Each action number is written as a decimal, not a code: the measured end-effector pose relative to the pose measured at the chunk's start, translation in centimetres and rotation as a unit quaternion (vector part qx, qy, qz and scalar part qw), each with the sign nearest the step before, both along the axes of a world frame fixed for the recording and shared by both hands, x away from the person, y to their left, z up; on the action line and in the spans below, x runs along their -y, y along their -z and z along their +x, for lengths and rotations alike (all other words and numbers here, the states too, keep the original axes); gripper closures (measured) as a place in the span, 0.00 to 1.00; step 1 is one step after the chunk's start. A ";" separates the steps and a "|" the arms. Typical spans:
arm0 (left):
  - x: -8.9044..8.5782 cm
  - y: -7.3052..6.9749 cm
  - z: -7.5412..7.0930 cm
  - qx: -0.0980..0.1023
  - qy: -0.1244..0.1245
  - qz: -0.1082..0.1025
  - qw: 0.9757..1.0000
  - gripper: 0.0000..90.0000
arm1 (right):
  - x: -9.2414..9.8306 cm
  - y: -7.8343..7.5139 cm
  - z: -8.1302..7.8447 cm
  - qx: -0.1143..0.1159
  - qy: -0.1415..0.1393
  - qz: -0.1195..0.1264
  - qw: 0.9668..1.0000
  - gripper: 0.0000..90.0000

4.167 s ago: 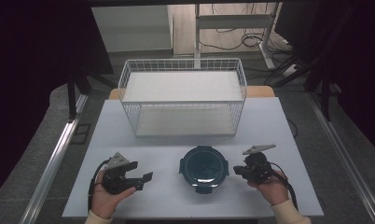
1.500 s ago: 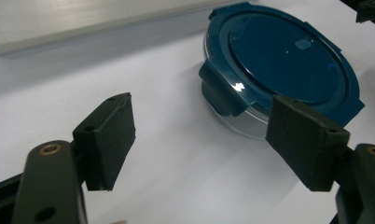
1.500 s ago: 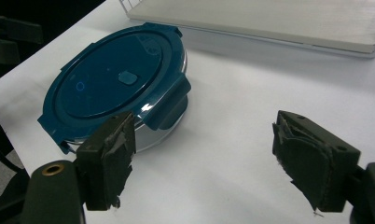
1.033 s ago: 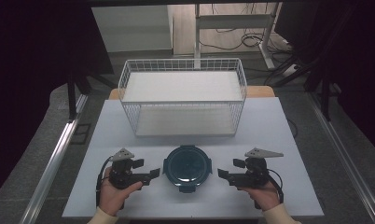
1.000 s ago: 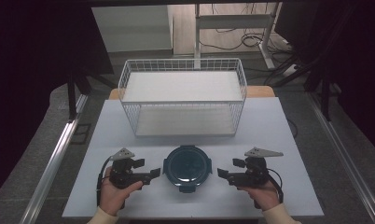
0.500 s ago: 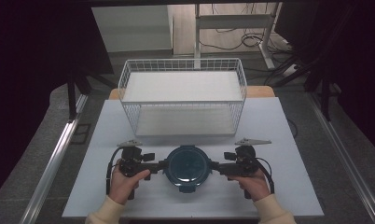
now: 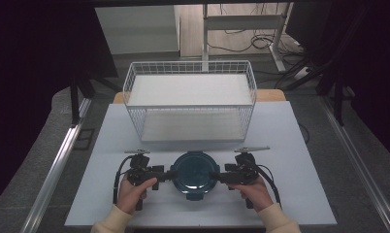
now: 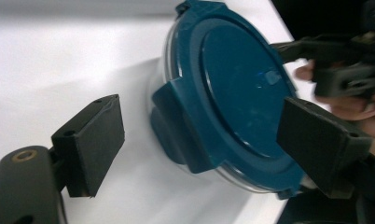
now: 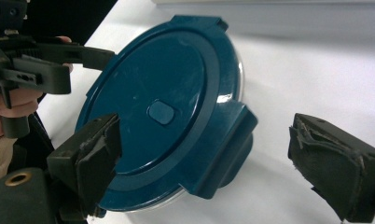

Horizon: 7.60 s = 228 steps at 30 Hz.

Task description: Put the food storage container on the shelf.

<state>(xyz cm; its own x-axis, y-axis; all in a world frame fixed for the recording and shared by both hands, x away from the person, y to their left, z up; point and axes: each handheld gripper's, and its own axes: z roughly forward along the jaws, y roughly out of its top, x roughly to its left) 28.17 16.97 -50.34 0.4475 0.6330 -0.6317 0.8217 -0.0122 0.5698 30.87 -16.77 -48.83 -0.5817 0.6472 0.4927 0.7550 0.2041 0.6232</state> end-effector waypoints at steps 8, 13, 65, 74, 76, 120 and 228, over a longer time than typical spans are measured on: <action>0.4 1.3 0.4 -0.031 0.010 -0.014 0.999 0.17 | -0.8 0.8 0.1 -0.026 -0.002 0.012 1.000 0.11; 1.0 1.7 0.5 -0.043 0.021 -0.023 0.999 0.19 | -1.0 1.6 0.2 -0.053 0.008 0.029 0.998 0.14; 0.8 -2.8 -3.1 0.039 0.012 -0.025 0.999 0.49 | 0.1 -1.9 -3.1 0.016 0.001 0.080 0.997 0.46; 0.7 -4.6 -3.8 0.070 0.018 -0.024 0.997 0.49 | 0.1 -4.0 -3.8 0.058 -0.009 0.074 0.996 0.46; 0.7 -5.0 -3.9 0.077 0.018 -0.023 0.997 0.49 | 0.0 -4.4 -3.9 0.065 -0.010 0.075 0.995 0.46; 0.6 -11.3 -0.9 0.142 0.036 -0.024 0.989 0.49 | -0.1 -11.5 -2.0 0.144 -0.021 0.055 0.988 0.46; -1.0 -15.9 21.0 0.061 -0.056 -0.099 0.992 0.30 | -2.5 -16.3 19.4 -0.005 0.114 0.133 0.984 0.24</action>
